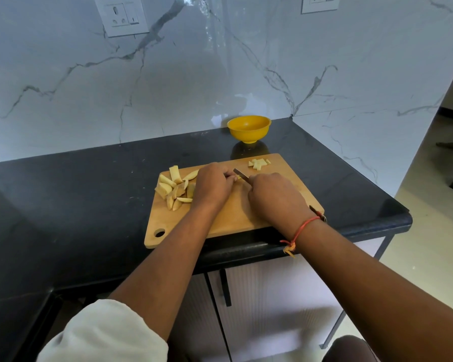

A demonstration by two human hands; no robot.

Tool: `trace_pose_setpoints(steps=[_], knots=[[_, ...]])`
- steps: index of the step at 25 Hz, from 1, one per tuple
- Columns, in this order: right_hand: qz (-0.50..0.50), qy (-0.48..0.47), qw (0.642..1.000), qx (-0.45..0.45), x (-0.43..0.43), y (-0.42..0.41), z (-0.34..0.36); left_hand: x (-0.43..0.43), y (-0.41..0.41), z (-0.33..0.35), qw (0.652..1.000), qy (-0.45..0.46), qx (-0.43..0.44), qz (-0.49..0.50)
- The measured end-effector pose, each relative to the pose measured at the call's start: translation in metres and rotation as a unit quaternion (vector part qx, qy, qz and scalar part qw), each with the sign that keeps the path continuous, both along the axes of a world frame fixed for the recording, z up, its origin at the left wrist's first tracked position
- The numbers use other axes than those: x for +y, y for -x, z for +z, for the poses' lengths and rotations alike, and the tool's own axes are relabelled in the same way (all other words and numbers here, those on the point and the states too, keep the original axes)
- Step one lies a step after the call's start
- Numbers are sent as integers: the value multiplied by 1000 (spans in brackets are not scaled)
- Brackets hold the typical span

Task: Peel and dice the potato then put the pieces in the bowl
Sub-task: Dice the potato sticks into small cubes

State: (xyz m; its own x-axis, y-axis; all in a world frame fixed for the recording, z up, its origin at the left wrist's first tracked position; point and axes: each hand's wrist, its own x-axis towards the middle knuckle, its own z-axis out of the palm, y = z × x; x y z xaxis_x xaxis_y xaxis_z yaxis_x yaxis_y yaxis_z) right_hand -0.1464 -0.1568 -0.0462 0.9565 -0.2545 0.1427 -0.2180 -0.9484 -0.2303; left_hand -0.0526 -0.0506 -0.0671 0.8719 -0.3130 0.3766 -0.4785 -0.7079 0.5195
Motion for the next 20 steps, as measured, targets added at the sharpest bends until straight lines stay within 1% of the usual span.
trace_pose_setpoints(steps=[6, 11, 14, 16, 20], knots=[[15, 25, 998, 52, -1, 13, 5, -1, 1, 0, 1000, 8, -3, 1], [41, 60, 997, 18, -9, 34, 2, 1, 1, -1, 1000, 8, -5, -1], [55, 81, 995, 30, -8, 38, 2, 1, 1, -1, 1000, 8, -5, 14], [54, 81, 995, 35, -9, 40, 0, 1, 2, 0, 1000, 5, -5, 19], [40, 80, 996, 9, -18, 34, -4, 1, 3, 2, 1000, 16, -1, 15]])
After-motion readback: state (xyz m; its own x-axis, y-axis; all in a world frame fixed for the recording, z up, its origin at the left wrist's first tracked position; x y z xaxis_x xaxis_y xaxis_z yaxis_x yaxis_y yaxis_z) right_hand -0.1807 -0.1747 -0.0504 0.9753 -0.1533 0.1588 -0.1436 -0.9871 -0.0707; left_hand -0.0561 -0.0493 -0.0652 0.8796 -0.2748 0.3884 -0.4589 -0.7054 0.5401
